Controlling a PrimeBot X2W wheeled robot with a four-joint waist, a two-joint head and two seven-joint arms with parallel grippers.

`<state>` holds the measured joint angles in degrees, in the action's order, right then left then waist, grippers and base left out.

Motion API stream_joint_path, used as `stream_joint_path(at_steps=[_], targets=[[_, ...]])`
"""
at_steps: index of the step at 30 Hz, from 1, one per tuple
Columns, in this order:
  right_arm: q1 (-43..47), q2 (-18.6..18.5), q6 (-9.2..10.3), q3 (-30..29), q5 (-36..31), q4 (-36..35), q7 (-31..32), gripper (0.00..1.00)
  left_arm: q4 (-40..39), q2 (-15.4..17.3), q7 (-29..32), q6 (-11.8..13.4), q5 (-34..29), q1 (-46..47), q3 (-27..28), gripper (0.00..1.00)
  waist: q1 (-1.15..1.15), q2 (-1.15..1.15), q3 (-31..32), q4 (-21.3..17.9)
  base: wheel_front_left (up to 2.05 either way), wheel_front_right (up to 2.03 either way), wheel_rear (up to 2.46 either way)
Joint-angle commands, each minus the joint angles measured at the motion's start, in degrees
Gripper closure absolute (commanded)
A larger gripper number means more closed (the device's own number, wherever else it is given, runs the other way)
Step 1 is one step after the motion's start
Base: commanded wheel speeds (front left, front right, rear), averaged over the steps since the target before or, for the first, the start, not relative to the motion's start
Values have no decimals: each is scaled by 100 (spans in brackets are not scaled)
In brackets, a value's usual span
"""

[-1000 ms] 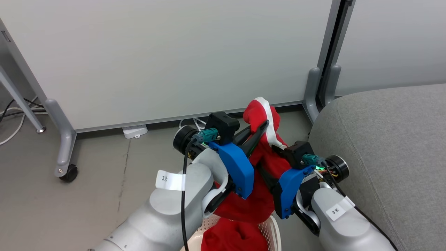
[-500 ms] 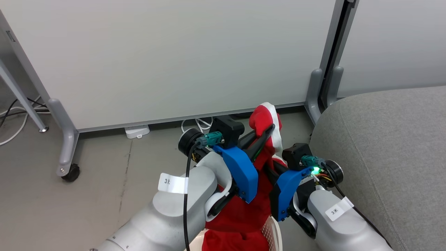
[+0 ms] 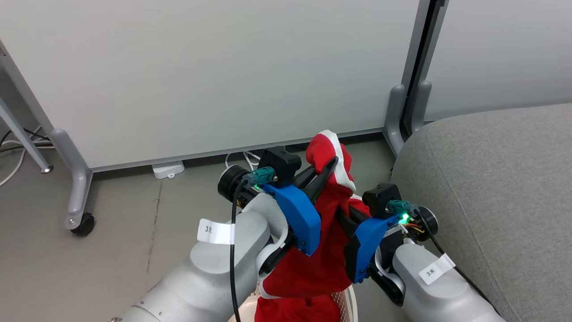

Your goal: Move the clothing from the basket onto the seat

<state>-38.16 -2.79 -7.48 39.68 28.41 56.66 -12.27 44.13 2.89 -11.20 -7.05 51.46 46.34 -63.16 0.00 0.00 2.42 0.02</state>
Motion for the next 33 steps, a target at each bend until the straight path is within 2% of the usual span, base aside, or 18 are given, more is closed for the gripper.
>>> stream_joint_path(at_steps=[1,22,23,24,25,33], targets=[[-87,-19,-3,33,69,50,-55,100,26,-1,-25,20,36,101,7,100,0,0,-8,0,0,0,0],[-205,-19,-3,226,295,234,-208,100,126,-1,-81,11,223,141,-87,100,0,0,-47,-24,0,0,0],[-216,-19,-3,233,300,232,-210,100,130,-1,-90,21,237,142,-82,95,0,0,-52,-27,0,0,0],[-225,-19,-3,237,301,234,-208,100,136,-1,-117,48,244,143,-65,22,0,0,-57,-29,0,0,0],[-234,-19,-3,238,304,234,-217,100,144,0,-147,74,227,144,-36,0,0,0,-63,-31,0,0,0],[-317,-19,-3,110,318,177,-272,100,37,133,-400,190,70,-345,301,0,0,0,-125,-26,0,0,0]])
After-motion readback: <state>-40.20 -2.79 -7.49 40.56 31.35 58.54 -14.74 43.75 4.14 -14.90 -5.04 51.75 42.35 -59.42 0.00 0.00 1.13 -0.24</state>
